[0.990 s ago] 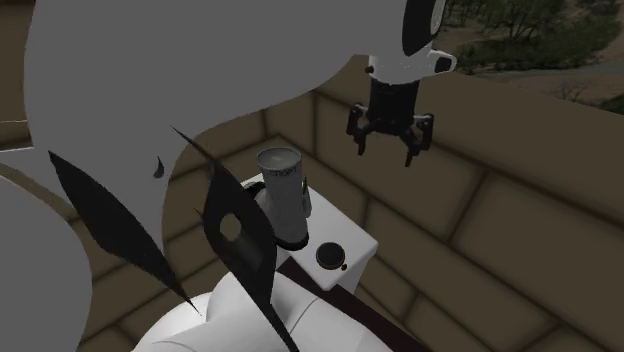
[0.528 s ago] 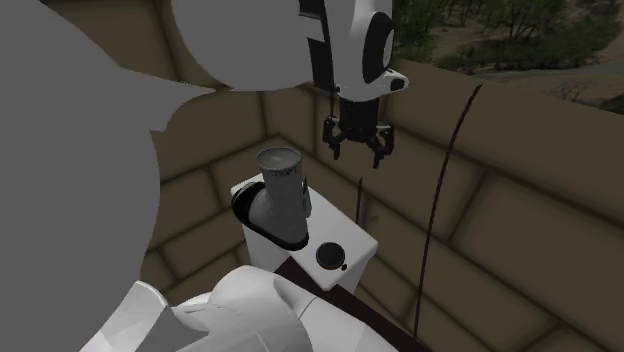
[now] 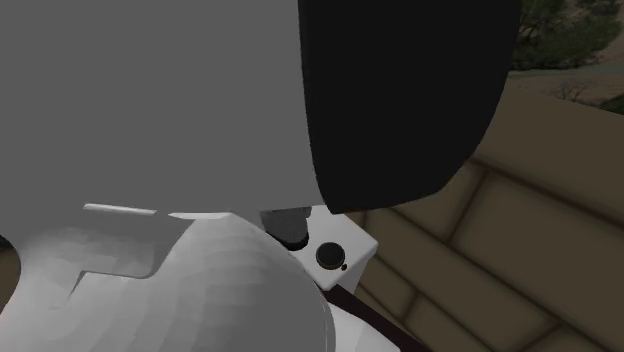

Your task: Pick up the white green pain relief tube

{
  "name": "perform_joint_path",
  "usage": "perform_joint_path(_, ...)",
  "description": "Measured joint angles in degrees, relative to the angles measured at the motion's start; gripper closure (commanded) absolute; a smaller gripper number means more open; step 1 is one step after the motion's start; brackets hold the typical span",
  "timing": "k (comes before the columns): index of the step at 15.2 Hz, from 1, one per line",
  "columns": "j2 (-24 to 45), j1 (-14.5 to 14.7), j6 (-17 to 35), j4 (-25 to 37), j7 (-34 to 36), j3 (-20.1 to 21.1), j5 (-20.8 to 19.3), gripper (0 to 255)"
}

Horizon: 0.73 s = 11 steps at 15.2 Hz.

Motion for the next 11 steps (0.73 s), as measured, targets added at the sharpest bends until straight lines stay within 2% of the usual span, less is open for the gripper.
perform_joint_path(5,9.39,0.74,5.79,3.23,5.96,4.45,-3.20,0)
perform_joint_path(9,18.24,1.63,9.03,7.93,11.94,7.17,-8.30,0)
perform_joint_path(11,20.46,1.99,10.41,8.43,13.48,7.52,-9.82,0)
